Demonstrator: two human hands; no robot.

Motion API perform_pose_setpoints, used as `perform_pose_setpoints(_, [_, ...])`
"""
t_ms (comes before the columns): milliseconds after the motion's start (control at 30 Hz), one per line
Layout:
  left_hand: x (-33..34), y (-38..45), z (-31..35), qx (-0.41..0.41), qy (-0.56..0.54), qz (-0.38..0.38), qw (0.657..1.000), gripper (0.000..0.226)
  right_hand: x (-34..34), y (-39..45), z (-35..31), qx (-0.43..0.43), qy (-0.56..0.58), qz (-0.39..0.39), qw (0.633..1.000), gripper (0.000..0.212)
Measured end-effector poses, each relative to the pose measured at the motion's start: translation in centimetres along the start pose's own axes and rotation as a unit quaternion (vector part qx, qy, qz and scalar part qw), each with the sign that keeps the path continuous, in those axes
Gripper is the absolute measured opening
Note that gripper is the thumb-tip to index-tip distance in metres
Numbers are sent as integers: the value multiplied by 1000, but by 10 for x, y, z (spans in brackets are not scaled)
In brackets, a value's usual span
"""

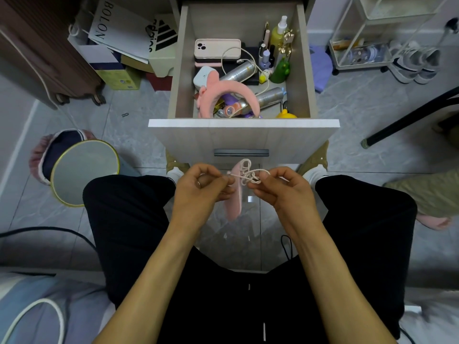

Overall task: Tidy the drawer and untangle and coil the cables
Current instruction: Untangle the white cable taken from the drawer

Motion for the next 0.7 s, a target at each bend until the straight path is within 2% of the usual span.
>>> perform_pose_setpoints(100, [6,0,4,77,117,-49,989,20,2,-2,1,17,0,8,1000,7])
perform_pose_setpoints(200, [12,0,1,132,241,-88,957,22,4,-4,0,34,2,12,999,6])
perform_pose_setpoints(333, [15,0,2,197,354,-93,910,19,2,-6,-1,49,-30,23,998,15])
perform_pose_setpoints(433, [12,-1,3,227,350,-80,905,12,2,-7,-4,43,-52,26,997,24])
perform_pose_setpoints(567, [3,0,6,236,318,-49,917,10,8,-8,-8,-30,-137,-14,990,11])
perform_pose_setpoints(633, [2,0,10,230,308,-55,922,10,10,-8,-10,-79,-204,-34,975,6])
perform_pose_setpoints(700, [0,-1,14,212,302,-57,928,11,11,-8,-11,-136,-294,-41,945,9])
Point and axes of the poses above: each hand's wrist, its own y-axis towards the middle knuckle, its own x-axis out of the palm, z = x × y, the point moved 5 cm from there along y, towards the middle knuckle, and after that the axes turned 4 degrees about -z, right-handed, at the moved point
